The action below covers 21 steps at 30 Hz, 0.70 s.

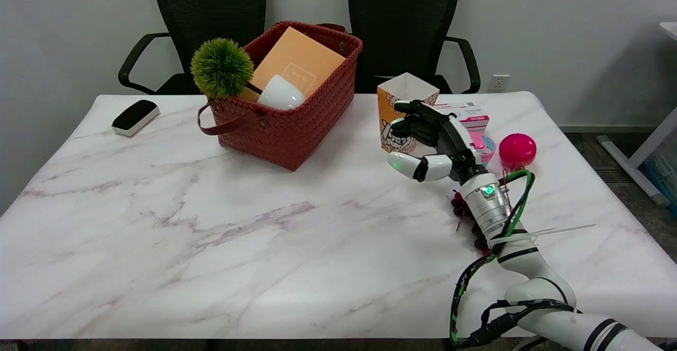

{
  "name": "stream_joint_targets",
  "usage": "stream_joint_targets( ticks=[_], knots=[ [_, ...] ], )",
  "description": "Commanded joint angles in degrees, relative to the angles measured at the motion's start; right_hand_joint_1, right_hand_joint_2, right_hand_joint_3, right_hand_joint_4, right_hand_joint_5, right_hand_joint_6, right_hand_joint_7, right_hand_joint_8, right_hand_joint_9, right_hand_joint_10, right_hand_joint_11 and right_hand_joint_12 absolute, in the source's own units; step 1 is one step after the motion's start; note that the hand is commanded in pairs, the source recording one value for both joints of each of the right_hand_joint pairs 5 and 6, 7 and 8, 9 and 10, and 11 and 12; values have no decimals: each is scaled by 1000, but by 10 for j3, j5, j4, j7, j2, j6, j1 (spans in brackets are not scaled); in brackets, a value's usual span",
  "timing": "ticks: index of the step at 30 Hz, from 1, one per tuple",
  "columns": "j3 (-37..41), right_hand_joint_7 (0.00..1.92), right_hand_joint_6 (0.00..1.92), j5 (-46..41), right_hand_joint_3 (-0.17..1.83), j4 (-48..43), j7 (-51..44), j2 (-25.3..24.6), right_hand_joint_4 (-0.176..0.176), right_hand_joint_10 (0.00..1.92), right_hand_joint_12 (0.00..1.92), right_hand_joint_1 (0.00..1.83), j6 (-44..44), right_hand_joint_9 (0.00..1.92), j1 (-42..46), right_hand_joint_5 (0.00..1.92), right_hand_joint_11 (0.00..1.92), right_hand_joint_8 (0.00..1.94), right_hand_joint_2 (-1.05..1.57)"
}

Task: Pick up the popcorn box.

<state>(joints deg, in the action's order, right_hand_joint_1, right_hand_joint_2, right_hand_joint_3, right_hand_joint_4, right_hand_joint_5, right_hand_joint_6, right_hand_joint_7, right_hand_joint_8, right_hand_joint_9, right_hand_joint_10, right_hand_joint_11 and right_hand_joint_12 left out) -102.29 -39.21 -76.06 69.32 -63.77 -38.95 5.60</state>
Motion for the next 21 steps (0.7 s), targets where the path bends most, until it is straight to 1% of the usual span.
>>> stream_joint_targets(
  ticks=[1, 4, 7, 10, 11, 13, 14, 15, 17, 21],
  knots=[
    [1, 812, 558, 3, 861, -4, 3, 6, 0, 683, 673, 1182, -31, 683, -17, 558, 673, 812, 106],
    [25, 802, 580, -3, 855, -23, -9, 6, 0, 705, 699, 1173, -52, 705, -14, 580, 699, 802, 130],
    [38, 752, 614, -3, 838, -44, -11, 3, 0, 741, 743, 1158, -77, 741, -5, 614, 743, 752, 193],
    [57, 706, 609, -6, 832, -75, -47, -2, 0, 734, 740, 1151, -80, 734, 10, 609, 740, 706, 209],
    [58, 663, 588, -15, 840, -88, -78, -5, 0, 732, 744, 1150, -76, 732, 14, 588, 744, 663, 199],
    [48, 631, 485, -47, 864, -106, -144, -6, 0, 709, 744, 1138, -74, 709, 16, 485, 744, 631, 185],
    [37, 618, 441, -76, 869, -119, -198, -6, 0, 689, 729, 1134, -77, 689, 15, 441, 729, 618, 176],
    [25, 599, 347, -101, 879, -130, -245, -6, 0, 662, 698, 1127, -80, 662, 14, 347, 698, 599, 147],
    [8, 589, 254, -140, 885, -150, -321, -6, 0, 640, 678, 1120, -88, 640, 12, 254, 678, 589, 97],
    [-11, 571, 216, -189, 942, -168, -419, -8, 0, 606, 645, 1109, -94, 606, 2, 216, 645, 571, -18]
  ],
)
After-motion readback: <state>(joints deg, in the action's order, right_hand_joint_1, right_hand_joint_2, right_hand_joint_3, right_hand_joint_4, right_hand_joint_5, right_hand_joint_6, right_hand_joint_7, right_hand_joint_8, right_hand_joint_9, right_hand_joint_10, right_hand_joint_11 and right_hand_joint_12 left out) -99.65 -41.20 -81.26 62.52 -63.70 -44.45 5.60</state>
